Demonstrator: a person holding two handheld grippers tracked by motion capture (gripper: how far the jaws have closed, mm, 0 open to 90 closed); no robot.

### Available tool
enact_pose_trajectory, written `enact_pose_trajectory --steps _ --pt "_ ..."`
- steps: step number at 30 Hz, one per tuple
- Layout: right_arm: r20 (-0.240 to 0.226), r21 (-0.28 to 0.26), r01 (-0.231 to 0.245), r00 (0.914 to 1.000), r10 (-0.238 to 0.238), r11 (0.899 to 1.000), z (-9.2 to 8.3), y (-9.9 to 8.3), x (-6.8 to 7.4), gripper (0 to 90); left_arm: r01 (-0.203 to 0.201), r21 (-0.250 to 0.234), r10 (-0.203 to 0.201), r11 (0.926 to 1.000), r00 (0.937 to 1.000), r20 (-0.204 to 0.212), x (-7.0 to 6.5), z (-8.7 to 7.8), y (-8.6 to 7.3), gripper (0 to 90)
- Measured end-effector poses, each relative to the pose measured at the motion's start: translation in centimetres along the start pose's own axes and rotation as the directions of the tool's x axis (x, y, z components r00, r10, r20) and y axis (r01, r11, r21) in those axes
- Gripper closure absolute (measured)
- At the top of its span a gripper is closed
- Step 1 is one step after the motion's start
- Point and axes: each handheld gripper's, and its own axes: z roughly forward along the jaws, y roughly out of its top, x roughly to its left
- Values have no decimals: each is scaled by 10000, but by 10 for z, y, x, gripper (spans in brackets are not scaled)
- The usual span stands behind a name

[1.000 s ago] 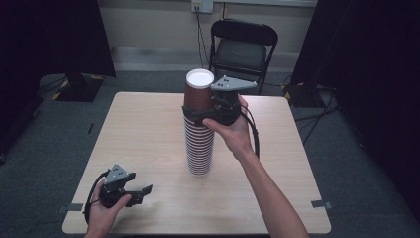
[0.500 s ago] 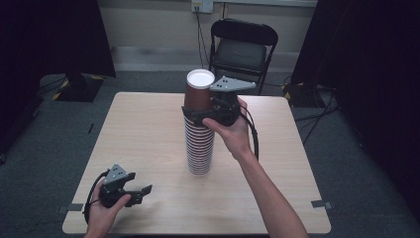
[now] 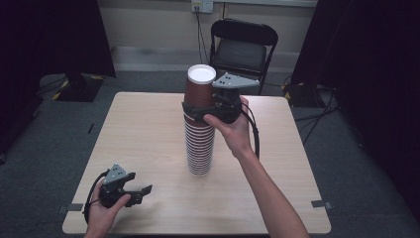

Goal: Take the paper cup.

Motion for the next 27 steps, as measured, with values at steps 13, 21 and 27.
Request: enact_pose_trajectory --steps 13,21,27 --pt "-214 -666 -106 9997 92 9977 -6 14 -1 113 31 42 -31 10000 10000 -5 1 0 0 187" --pt "-461 -1351 -518 9979 460 9895 -13 27 -6 114 26 13 -26 10000 10000 27 0 1 0 187" --pt "-445 -1488 -451 9983 389 9878 -17 36 -5 116 76 25 -76 10000 10000 32 1 1 0 187"
